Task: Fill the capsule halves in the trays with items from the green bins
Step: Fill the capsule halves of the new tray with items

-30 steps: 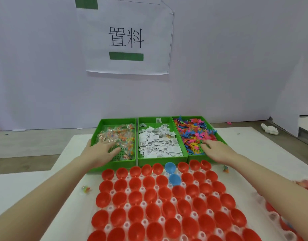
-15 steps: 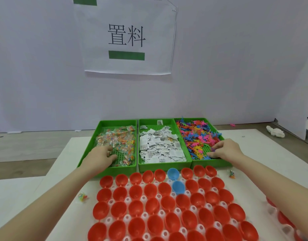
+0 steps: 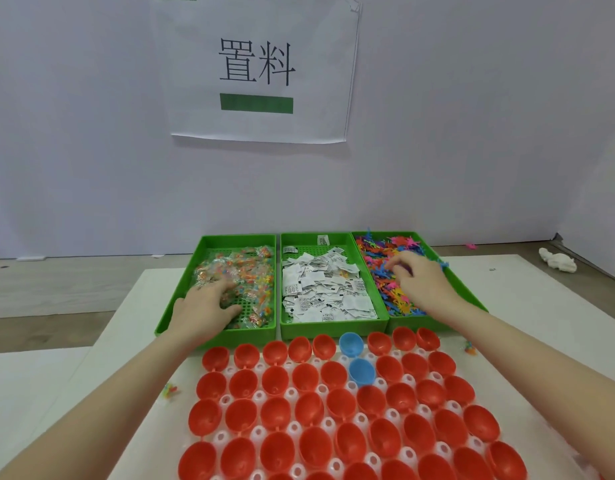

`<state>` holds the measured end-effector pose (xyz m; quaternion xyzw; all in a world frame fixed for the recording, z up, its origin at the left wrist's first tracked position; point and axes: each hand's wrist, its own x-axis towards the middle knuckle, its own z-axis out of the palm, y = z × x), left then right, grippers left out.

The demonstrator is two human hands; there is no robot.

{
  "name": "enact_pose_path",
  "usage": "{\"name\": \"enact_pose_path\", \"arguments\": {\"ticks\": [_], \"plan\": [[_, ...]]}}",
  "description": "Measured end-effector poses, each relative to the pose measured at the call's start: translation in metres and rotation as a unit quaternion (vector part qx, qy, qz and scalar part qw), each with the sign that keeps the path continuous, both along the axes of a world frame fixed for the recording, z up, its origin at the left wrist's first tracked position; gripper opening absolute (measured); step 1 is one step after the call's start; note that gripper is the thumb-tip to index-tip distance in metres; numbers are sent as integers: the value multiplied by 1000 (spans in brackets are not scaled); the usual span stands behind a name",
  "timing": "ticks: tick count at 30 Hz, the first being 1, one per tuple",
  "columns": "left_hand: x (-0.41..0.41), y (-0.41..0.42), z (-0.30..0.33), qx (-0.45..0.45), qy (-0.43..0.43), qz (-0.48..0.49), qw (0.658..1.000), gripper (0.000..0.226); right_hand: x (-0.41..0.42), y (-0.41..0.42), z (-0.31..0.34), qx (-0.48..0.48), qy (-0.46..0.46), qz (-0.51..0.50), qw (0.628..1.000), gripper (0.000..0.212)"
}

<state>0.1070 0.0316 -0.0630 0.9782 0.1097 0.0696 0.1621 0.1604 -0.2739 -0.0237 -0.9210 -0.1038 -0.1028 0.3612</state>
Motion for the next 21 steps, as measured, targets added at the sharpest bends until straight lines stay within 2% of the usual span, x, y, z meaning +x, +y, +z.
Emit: {"name": "enact_pose_path", "arguments": {"ticks": [3, 5, 7, 9, 13, 16, 19, 21], "plan": [[-2, -1, -2, -73, -65, -5, 995, 42, -5, 24, 2, -141, 28, 66, 987, 34], [-3, -2, -2, -113, -84, -14, 990, 37, -7, 40, 2, -282, 67, 62, 955, 46], [-5, -3, -2, -123, -92, -13, 988, 37, -8, 50, 2, -355, 93, 52, 929, 41], [-6, -4, -1, -128, -91, -4, 988, 40, -9, 54, 3, -335, 96, 42, 936, 31], [-9, -4, -1, -161, -86, 15, 983, 57, -11, 49, 2, -260, 39, 13, 965, 16], [-7, -4, -3, -144, -94, 21, 985, 53, -15, 43, 0, -205, -18, -14, 978, 15], [-6, -4, -5, -147, -136, 16, 980, 37, -17, 38, 0, -61, -43, -30, 997, 24], [-6, -3, -6, -151, -165, 15, 975, 30, -19, 39, 4, 49, -21, -34, 998, 20]]}}
